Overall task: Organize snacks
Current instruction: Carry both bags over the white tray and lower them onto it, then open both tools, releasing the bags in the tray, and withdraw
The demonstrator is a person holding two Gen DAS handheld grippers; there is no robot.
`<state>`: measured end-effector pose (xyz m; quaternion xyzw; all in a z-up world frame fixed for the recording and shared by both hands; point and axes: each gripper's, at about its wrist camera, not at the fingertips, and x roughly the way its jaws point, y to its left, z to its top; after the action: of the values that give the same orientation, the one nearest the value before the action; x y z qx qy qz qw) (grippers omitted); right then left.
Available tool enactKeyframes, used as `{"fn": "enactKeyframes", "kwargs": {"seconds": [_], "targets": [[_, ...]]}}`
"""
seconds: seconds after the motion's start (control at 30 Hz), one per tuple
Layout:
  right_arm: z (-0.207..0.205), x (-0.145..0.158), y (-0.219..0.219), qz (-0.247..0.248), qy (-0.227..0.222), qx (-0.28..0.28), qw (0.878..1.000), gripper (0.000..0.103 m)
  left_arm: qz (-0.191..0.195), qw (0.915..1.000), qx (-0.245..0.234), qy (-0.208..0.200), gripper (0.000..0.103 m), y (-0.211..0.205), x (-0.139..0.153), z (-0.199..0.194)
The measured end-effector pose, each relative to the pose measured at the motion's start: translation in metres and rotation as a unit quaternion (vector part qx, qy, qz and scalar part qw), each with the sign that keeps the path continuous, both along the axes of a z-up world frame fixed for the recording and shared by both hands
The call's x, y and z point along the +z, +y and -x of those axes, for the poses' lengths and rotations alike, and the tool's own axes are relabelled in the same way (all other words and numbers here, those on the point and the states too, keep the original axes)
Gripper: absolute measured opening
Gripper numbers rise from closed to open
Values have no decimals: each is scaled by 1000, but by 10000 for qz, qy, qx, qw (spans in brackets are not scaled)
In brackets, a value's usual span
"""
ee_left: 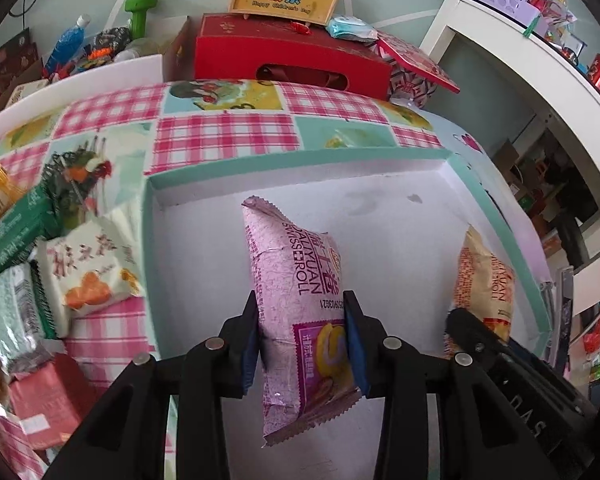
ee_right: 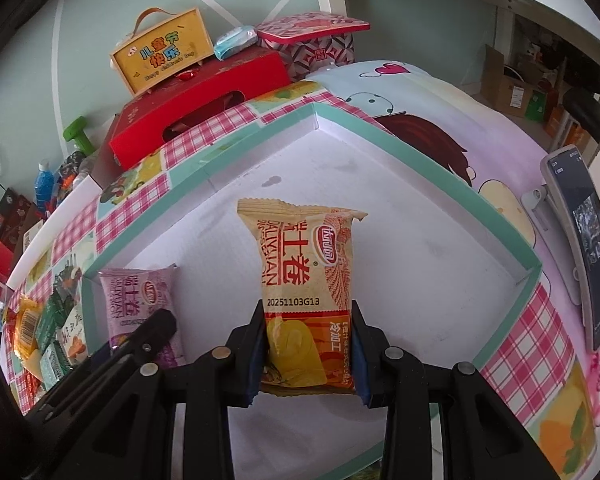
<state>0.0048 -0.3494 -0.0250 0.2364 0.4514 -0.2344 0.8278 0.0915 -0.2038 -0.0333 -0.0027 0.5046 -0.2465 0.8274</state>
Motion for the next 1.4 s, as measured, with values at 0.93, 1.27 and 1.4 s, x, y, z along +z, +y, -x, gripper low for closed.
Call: {"fn": "enactKeyframes", "kwargs": {"seconds": [0.93, 1.27, 1.4], "targets": [[3, 9, 1, 4, -112, 160, 9998, 91, -30, 9998, 197, 55, 97, 44, 33, 8], [7, 12, 14, 255, 33, 247, 9994, 103, -267, 9983, 494, -164, 101, 67, 38, 18], [9, 17, 22, 307, 117, 357, 9988, 103, -380, 9970, 627, -234, 101, 78, 42, 23]]}}
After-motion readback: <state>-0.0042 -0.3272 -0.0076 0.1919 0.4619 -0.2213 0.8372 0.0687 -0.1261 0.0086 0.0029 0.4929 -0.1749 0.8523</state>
